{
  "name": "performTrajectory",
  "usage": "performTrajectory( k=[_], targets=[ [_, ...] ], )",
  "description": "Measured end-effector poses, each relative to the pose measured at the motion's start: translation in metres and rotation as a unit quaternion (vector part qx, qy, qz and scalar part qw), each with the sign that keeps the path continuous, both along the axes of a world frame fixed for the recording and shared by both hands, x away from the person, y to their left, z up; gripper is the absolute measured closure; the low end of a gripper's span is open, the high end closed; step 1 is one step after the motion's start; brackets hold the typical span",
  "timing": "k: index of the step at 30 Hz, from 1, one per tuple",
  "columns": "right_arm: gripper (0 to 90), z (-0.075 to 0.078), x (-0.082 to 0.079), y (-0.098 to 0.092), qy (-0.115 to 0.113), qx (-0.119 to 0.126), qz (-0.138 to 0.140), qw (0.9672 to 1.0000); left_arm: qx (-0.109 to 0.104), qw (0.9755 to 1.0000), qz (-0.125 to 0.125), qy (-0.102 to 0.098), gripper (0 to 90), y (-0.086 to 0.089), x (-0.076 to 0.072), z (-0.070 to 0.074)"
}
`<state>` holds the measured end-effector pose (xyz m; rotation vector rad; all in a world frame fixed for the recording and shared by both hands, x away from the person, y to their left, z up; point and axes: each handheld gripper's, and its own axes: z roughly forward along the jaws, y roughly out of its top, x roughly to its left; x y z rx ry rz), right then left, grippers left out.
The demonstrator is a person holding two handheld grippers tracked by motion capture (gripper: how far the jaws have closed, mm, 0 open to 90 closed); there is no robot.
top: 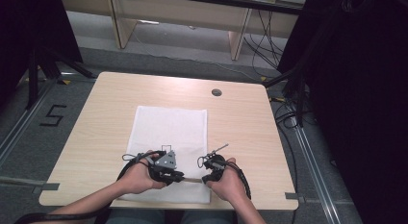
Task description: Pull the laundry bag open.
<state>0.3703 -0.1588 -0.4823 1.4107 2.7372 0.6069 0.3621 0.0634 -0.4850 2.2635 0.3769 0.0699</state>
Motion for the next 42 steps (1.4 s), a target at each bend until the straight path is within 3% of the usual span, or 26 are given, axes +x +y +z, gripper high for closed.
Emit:
performTrajectory(
  k=[2, 7, 13, 14, 15, 19, 42],
  targets=[
    [90.0, 0.001, 0.0, 0.0, 0.001, -0.006, 0.001, 1.0, -0.004, 1.0, 0.004, 0.007, 82.4, 0.0, -0.001, 0.0],
    [90.0, 0.0, 0.0, 0.0, -0.001, 0.001, -0.001, 1.0, 0.002, 1.0, 0.002, -0.001, 82.3, 0.003, -0.001, 0.001],
    [90.0, 0.0, 0.0, 0.0, 0.001, -0.004, 0.0, 1.0, -0.002, 1.0, 0.007, 0.006, 82.3, 0.005, -0.002, 0.001],
    [90.0, 0.001, 0.0, 0.0, 0.003, -0.004, -0.001, 1.0, 0.003, 1.0, 0.001, -0.004, 82.3, 0.006, -0.001, 0.001],
    [90.0, 0.0, 0.0, 0.0, -0.001, -0.002, 0.002, 1.0, -0.004, 1.0, 0.006, 0.006, 82.3, 0.006, -0.001, 0.001],
    [90.0, 0.0, 0.0, 0.0, 0.001, -0.004, -0.001, 1.0, 0.002, 1.0, 0.005, -0.001, 82.4, 0.009, -0.002, 0.002],
    [90.0, 0.0, -0.001, 0.001, 0.0, -0.002, -0.004, 1.0, 0.003, 1.0, 0.003, 0.003, 82.3, 0.022, -0.003, 0.002]
  ],
)
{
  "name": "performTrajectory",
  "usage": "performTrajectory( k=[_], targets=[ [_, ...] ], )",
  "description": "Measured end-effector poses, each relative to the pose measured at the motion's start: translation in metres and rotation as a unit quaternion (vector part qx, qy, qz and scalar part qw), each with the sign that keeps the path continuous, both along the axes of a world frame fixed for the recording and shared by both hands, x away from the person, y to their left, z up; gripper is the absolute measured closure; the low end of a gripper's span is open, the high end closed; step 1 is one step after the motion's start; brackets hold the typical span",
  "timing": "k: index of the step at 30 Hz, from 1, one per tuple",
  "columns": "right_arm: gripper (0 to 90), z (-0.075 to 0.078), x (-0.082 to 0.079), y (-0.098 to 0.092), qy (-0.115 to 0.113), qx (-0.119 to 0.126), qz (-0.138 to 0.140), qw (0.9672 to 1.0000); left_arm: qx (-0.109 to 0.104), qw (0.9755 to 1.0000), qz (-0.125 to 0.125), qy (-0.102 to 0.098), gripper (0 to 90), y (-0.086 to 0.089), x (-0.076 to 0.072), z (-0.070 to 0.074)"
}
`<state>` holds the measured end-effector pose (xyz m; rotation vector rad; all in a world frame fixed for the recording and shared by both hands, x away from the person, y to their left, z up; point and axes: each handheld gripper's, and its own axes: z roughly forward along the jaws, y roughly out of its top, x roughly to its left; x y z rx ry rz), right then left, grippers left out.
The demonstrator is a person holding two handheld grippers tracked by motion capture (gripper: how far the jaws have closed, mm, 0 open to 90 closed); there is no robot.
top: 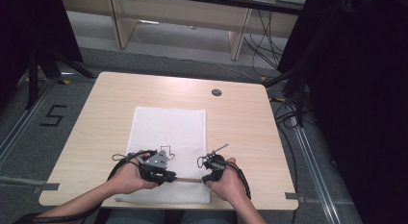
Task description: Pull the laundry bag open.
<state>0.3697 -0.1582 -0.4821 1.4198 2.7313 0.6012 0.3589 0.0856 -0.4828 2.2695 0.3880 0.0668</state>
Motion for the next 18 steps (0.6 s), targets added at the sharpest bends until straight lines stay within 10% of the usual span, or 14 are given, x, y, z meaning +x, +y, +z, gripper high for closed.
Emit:
performTrajectory(
  k=[18],
  targets=[
    [90.0, 0.001, 0.0, 0.001, 0.0, -0.007, 0.002, 1.0, -0.002, 0.9999, 0.011, 0.006, 82.3, 0.014, -0.002, 0.001]
  ],
)
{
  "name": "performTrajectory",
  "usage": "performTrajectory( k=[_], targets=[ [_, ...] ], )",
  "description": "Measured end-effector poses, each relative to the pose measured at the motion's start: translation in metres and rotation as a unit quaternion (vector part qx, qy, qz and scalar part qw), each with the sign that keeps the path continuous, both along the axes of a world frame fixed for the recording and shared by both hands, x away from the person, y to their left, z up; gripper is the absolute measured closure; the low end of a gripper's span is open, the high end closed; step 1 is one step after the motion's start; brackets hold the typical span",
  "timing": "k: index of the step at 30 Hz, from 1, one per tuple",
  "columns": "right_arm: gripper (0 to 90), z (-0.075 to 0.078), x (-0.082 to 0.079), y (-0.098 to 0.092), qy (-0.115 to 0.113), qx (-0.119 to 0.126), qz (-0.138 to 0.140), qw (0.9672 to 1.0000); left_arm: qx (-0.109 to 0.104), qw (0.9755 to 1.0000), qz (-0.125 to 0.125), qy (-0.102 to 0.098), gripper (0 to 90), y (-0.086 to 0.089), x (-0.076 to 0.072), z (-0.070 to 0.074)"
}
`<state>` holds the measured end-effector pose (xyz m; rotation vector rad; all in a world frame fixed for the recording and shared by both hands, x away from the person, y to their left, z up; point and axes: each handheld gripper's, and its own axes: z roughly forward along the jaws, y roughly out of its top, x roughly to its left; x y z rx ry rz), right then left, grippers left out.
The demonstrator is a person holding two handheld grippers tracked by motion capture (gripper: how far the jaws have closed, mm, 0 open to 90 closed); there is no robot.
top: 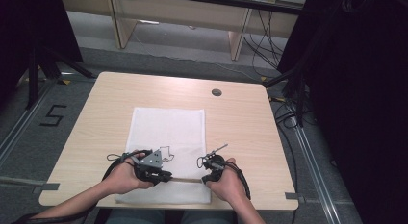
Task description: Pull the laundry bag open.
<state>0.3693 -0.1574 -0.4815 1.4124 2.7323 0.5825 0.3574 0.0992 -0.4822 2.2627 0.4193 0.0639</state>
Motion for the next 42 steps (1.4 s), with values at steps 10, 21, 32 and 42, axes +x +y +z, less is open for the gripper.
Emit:
performTrajectory(
  k=[10, 21, 32, 42],
  targets=[
    [90.0, 0.0, 0.0, 0.0, 0.002, -0.001, 0.0, 1.0, 0.001, 1.0, 0.008, -0.002, 82.4, 0.013, -0.002, 0.004],
    [90.0, 0.0, 0.001, 0.0, 0.002, -0.001, 0.0, 1.0, -0.003, 0.9999, 0.012, 0.002, 82.4, 0.023, -0.004, 0.005],
    [90.0, 0.0, 0.001, 0.0, 0.004, -0.002, 0.001, 1.0, -0.001, 0.9996, 0.029, 0.005, 82.3, 0.046, -0.004, 0.008],
    [90.0, 0.0, 0.001, 0.0, 0.007, -0.002, -0.003, 1.0, -0.003, 0.9995, 0.031, 0.004, 82.3, 0.061, -0.005, 0.007]
  ],
)
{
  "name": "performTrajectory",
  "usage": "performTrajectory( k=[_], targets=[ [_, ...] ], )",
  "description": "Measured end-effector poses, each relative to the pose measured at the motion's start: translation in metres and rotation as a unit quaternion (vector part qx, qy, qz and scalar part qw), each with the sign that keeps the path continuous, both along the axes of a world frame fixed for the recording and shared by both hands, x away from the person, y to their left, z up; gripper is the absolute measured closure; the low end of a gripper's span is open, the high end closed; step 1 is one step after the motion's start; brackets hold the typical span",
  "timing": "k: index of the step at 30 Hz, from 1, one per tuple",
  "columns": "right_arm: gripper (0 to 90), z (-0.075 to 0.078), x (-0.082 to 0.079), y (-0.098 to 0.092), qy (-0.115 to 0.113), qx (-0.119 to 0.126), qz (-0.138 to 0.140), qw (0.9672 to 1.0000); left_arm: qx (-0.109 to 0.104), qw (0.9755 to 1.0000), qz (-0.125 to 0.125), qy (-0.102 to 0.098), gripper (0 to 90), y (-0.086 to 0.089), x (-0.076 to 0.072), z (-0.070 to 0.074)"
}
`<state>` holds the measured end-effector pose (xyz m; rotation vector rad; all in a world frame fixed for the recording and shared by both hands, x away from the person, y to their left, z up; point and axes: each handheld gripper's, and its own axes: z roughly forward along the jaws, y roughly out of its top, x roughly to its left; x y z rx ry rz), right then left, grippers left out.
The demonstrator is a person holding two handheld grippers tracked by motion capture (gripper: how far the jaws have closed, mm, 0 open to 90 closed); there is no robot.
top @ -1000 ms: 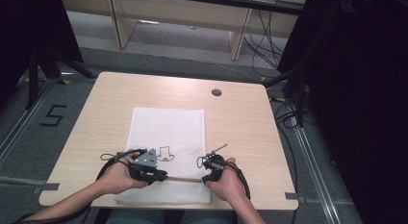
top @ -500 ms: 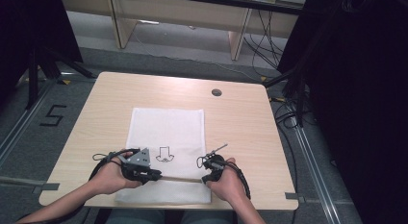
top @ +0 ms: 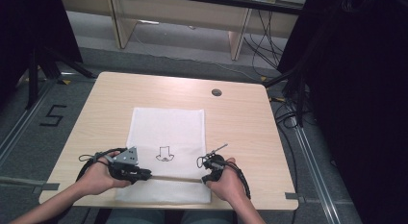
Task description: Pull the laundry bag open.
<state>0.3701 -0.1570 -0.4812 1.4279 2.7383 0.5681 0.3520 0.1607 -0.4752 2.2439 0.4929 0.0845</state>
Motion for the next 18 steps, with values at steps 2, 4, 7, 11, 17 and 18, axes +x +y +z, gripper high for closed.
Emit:
performTrajectory(
  k=[2, 4, 7, 11, 17, 18],
  targets=[
    [90.0, 0.0, 0.0, 0.0, -0.003, 0.001, 0.004, 1.0, -0.002, 0.9999, 0.009, 0.006, 82.3, 0.001, -0.002, 0.001],
    [90.0, 0.0, 0.0, 0.0, -0.003, 0.001, 0.003, 1.0, 0.007, 0.9999, 0.008, 0.001, 82.3, 0.004, -0.001, 0.002],
    [90.0, 0.0, 0.0, -0.001, -0.004, 0.003, 0.005, 1.0, -0.001, 0.9998, 0.019, 0.006, 82.3, 0.01, -0.002, 0.002],
    [90.0, 0.0, 0.0, 0.0, -0.002, 0.002, 0.004, 1.0, -0.001, 0.9998, 0.02, 0.007, 82.3, 0.017, -0.003, 0.002],
    [90.0, 0.0, 0.0, -0.001, -0.003, 0.003, 0.004, 1.0, -0.004, 0.9993, 0.037, 0.005, 82.3, 0.032, -0.004, 0.003],
    [90.0, 0.0, 0.0, 0.0, -0.003, 0.002, 0.005, 1.0, -0.007, 0.9991, 0.041, 0.008, 82.3, 0.034, -0.005, 0.004]
  ],
)
